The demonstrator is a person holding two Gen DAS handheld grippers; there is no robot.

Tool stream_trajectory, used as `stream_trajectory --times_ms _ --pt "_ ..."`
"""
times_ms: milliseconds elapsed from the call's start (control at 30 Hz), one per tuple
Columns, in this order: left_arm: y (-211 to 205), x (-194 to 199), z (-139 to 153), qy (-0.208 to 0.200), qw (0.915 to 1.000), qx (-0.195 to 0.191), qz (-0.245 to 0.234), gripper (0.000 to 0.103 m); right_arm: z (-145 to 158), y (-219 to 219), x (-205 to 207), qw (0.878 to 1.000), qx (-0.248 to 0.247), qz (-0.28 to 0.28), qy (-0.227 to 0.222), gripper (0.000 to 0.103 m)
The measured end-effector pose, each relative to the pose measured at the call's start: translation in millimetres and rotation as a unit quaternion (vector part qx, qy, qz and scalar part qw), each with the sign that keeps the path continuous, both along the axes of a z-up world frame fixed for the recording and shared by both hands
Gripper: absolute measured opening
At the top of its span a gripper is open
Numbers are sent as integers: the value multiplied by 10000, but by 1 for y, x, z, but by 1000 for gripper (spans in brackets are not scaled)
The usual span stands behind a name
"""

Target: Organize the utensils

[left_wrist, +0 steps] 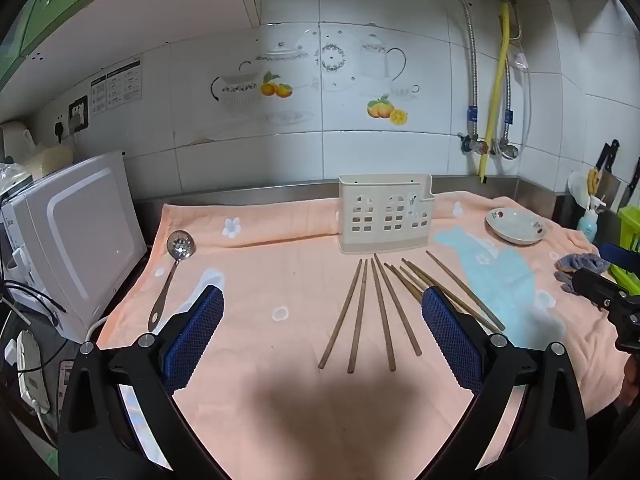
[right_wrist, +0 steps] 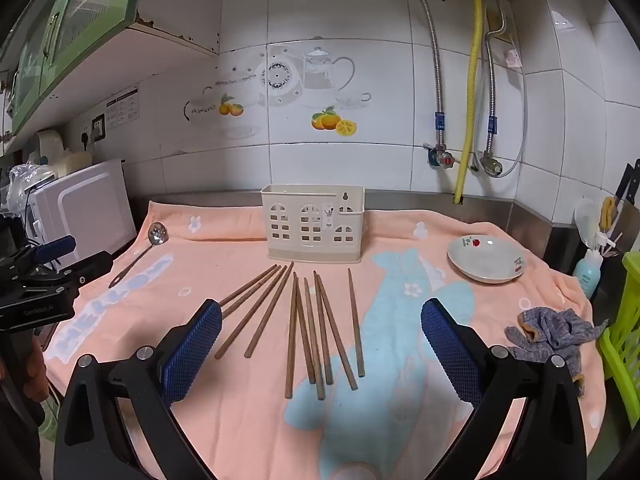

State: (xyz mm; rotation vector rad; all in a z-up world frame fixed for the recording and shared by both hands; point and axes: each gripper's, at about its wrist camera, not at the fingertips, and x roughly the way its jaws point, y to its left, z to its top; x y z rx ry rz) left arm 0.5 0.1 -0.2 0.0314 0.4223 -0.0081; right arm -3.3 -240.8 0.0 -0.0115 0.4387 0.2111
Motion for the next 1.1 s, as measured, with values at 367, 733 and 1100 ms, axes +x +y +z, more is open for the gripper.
stream_trajectory --times_ms 367,733,1100 --pt "-2 -1 -1 17 10000 -10 -24 98 4 -3 -3 10000 14 9 -8 97" --pt "-3 -3 -2 28 10000 -40 -71 98 -2 3 0 10000 -13 15 36 97" --pt "-9 -7 1 26 9995 -128 -292 98 -5 2 1 10000 -14 -12 66 97"
